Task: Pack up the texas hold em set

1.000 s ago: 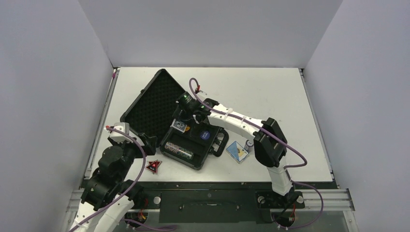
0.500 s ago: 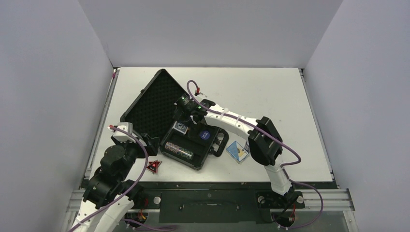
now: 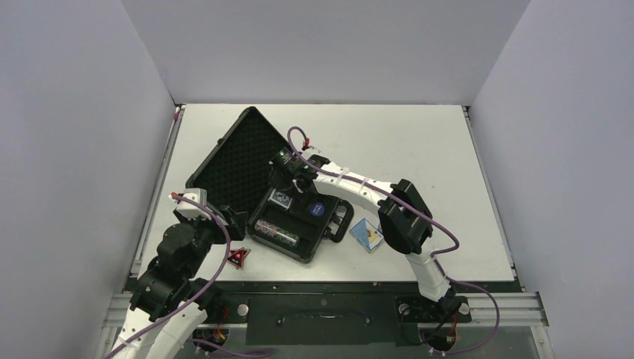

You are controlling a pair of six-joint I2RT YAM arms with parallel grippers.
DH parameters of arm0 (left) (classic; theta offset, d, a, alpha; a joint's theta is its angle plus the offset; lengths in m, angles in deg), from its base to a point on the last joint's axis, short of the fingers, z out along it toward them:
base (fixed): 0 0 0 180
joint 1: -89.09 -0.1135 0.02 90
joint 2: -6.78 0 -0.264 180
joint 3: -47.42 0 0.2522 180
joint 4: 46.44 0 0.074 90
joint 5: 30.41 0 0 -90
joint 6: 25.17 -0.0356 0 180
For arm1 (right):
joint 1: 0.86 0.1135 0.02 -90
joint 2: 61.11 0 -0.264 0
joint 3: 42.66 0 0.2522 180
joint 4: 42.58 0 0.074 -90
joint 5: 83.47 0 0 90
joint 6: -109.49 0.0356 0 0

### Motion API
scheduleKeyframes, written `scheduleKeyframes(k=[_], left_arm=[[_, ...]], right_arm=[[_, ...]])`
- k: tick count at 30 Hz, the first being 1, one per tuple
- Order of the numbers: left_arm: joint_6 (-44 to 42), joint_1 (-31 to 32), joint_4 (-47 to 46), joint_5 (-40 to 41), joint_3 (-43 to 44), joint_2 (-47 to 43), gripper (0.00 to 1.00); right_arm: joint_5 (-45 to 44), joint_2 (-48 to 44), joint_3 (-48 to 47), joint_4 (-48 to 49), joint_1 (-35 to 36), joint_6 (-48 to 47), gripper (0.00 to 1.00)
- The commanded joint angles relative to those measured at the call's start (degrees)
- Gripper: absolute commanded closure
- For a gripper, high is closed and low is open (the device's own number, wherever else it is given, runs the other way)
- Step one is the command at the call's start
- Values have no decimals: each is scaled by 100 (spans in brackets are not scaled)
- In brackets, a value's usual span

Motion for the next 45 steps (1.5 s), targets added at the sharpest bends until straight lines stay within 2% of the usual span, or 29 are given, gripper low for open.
scheduleKeyframes(k=[1, 18, 31, 41, 45], left_arm=[[-11, -7, -306, -56, 28, 43, 4], [-2, -12, -298, -42, 19, 30, 4], [15, -7, -287, -4, 17, 12, 4], [24, -7, -271, 30, 19, -32, 4], [24, -2, -262, 44, 18, -52, 4]], right_arm=[[-230, -15, -178, 53, -6, 107, 100], [-514, -28, -168, 71, -153, 190, 100], [-362, 55, -43, 4, 12, 202, 100], [-426, 135, -194, -579, 99, 430, 100], [-545, 256, -309, -1147, 95, 621, 100]])
